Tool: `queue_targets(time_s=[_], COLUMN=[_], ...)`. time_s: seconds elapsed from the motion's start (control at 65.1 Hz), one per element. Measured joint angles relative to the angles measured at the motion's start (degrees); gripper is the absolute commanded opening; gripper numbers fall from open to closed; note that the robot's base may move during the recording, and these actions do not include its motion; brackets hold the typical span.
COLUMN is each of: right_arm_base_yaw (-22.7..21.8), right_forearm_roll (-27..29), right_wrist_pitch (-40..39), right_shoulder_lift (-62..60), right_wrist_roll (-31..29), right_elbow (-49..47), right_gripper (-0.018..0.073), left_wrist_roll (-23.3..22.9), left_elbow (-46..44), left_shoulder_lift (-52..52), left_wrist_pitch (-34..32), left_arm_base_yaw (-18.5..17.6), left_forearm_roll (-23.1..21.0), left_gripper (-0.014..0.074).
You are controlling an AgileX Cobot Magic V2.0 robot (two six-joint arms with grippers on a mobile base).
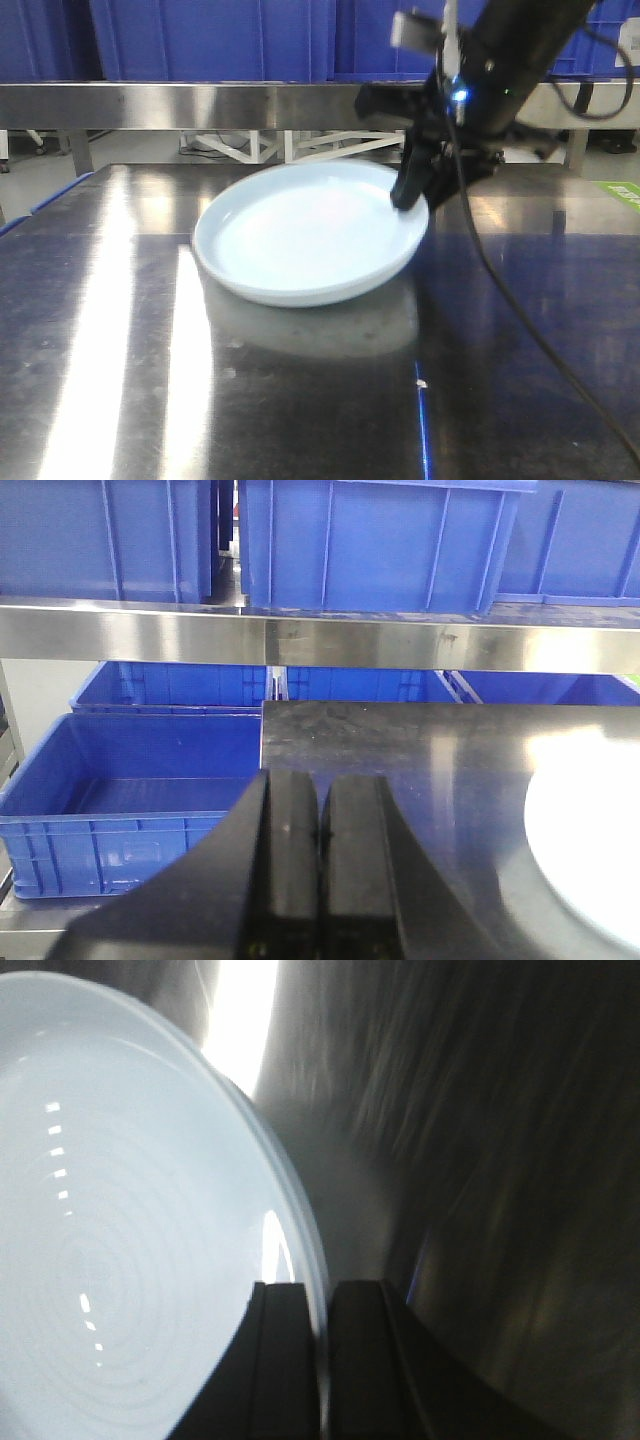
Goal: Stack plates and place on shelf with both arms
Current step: 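Lift the stacked plates off the table with the right gripper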
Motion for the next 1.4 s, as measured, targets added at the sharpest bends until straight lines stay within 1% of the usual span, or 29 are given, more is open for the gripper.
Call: queue_targets(time_s=[0.138, 0.215, 0.369, 0.522, 0.814, 1.213, 1.397], right_arm_base_yaw=[0.0, 0.0, 0.0, 0.0, -0.1, -5.5, -5.9], right_forearm_roll=[-3.6, -4.2, -4.3, -4.3, -4.5, -4.5, -4.5], right_wrist_pitch=[-6.2, -9.9, -19.4, -25.7, -26.8, -26.9, -26.3], right_shoulder_lift=[-5.2, -8.2, -16.0, -23.9, -41.2, -63.0, -73.2], right_wrist_roll=[0.0, 0.0, 0.0, 0.0, -0.4, -0.4, -0.4], right_elbow=[1.7, 4.0, 12.5, 21.4, 35.1, 47.8, 52.1], right_gripper=[0.0048, 0.0048, 0.0048, 0.0048, 0.0048, 0.0048, 0.0048], left_wrist_roll=[0.0, 0.0, 0.0, 0.0, 0.0, 0.0, 0.0], left_elbow=[0.0, 0.0, 0.0, 0.0, 0.0, 0.0, 0.0], left_shoulder_lift=[0.0, 0.0, 0.0, 0.0, 0.0, 0.0, 0.0], left_wrist_pitch=[0.0, 0.0, 0.0, 0.0, 0.0, 0.0, 0.0], left_arm_base_yaw=[0.0, 0.0, 0.0, 0.1, 0.1, 0.1, 0.1], left_forearm_roll=[0.0, 0.0, 0.0, 0.0, 0.0, 0.0, 0.0], left_gripper=[0.0082, 0.0082, 0.0082, 0.0082, 0.0082, 0.0082, 0.0082])
